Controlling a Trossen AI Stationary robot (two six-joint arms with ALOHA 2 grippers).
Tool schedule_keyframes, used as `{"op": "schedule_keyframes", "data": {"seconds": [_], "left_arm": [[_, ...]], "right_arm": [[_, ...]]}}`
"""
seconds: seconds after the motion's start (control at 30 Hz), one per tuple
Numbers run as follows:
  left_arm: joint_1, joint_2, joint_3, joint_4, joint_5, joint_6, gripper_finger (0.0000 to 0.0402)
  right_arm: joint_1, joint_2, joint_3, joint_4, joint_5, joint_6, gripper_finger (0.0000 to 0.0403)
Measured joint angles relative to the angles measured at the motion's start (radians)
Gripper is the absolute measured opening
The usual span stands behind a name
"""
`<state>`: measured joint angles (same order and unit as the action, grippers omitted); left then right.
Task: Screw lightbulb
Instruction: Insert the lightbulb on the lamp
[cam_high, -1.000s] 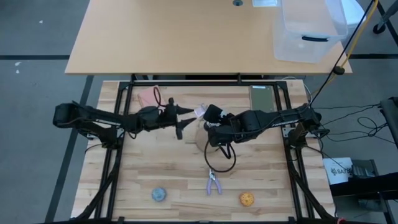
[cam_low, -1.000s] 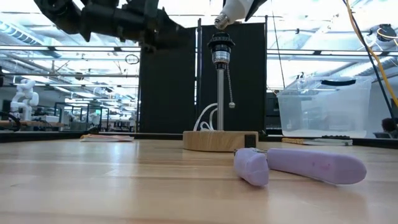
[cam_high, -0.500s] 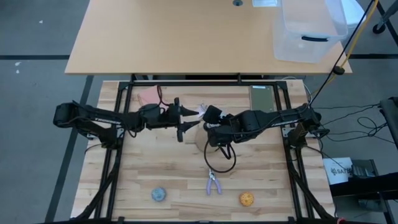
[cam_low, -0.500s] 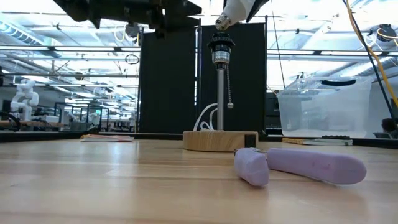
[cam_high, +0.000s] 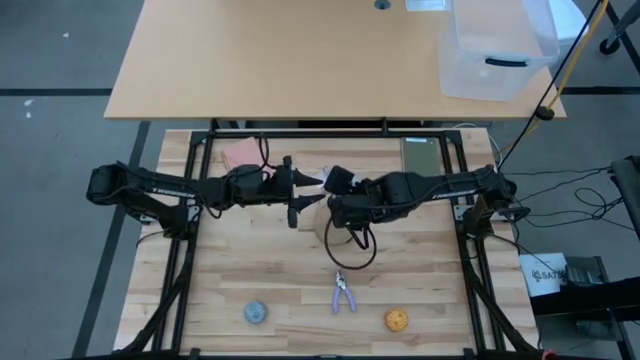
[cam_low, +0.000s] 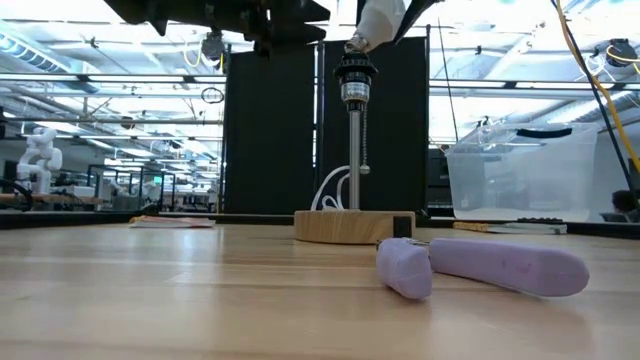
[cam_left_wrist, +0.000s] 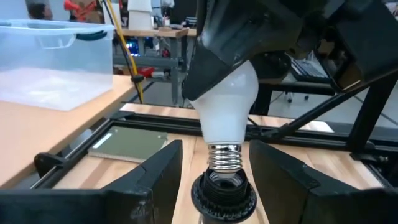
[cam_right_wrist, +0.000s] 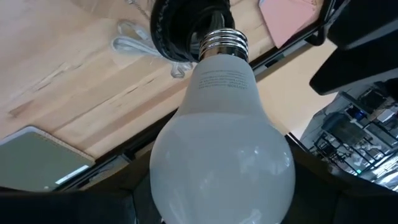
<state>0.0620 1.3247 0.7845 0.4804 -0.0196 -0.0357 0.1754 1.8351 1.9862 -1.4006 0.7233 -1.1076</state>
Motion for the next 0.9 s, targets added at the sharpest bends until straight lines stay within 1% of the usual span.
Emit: {"op": "schedule_keyframes", "data": {"seconds": [0.17,0.47,0.9], "left_arm": [[0.0,0.011,0.0,-0.01,0.0,-0.004,0.019],[0.0,0.011,0.0,-0.017,0.0,-0.007,0.019],[0.0,0.011,0.0,-0.025,0.0,-0.008,0.019]], "right_arm": [[-0.002,0.012,0.0,0.004,-0.018,-0.042,0.0247],[-0.004,0.029,0.0,0.013,-0.012,-0.08,0.0247],[-0.004,0.03,0.0,0.032,-0.018,-0.083,0.0247]]}}
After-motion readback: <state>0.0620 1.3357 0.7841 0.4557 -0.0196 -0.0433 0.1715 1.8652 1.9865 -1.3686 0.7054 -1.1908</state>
